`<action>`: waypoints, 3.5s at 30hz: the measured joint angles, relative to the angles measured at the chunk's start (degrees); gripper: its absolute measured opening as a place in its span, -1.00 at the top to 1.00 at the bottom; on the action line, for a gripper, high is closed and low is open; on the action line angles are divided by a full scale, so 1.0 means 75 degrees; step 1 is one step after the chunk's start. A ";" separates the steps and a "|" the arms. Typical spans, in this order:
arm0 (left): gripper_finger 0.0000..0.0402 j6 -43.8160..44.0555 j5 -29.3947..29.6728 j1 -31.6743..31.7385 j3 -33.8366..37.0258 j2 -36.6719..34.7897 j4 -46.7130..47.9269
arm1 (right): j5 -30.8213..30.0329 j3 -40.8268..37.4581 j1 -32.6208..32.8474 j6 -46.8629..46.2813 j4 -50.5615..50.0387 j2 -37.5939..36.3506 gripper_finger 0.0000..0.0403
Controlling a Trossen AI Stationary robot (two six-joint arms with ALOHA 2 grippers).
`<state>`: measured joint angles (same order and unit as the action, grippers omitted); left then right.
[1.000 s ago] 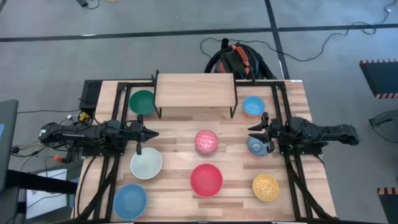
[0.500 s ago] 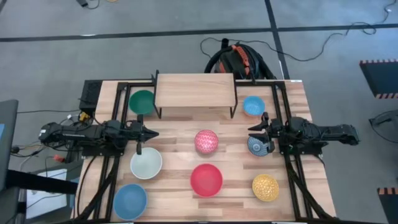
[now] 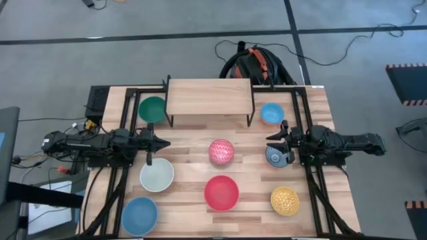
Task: Place and stack bowls onto a shelf
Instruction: Put the blue patterned bowl on the shelf
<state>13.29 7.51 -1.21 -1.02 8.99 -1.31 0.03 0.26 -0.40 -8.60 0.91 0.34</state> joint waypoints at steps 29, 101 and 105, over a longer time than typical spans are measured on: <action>1.00 0.2089 0.3483 0.0003 -0.1150 0.0338 -0.1326 | -0.0242 0.0054 -0.0375 0.4868 0.1379 0.0114 0.27; 0.66 -0.1156 -0.1113 0.5848 -0.7307 0.6596 0.2435 | -0.1910 0.6723 -0.4420 -0.6536 -0.7590 0.8465 0.49; 0.66 -0.1286 -0.1111 0.5849 -0.7570 0.6955 0.2634 | -0.1908 0.6534 -0.4759 -0.6727 -0.8082 0.9021 0.49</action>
<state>3.64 -0.82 42.65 -57.79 61.15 18.45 -14.28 49.26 -36.10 -59.05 -59.70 68.00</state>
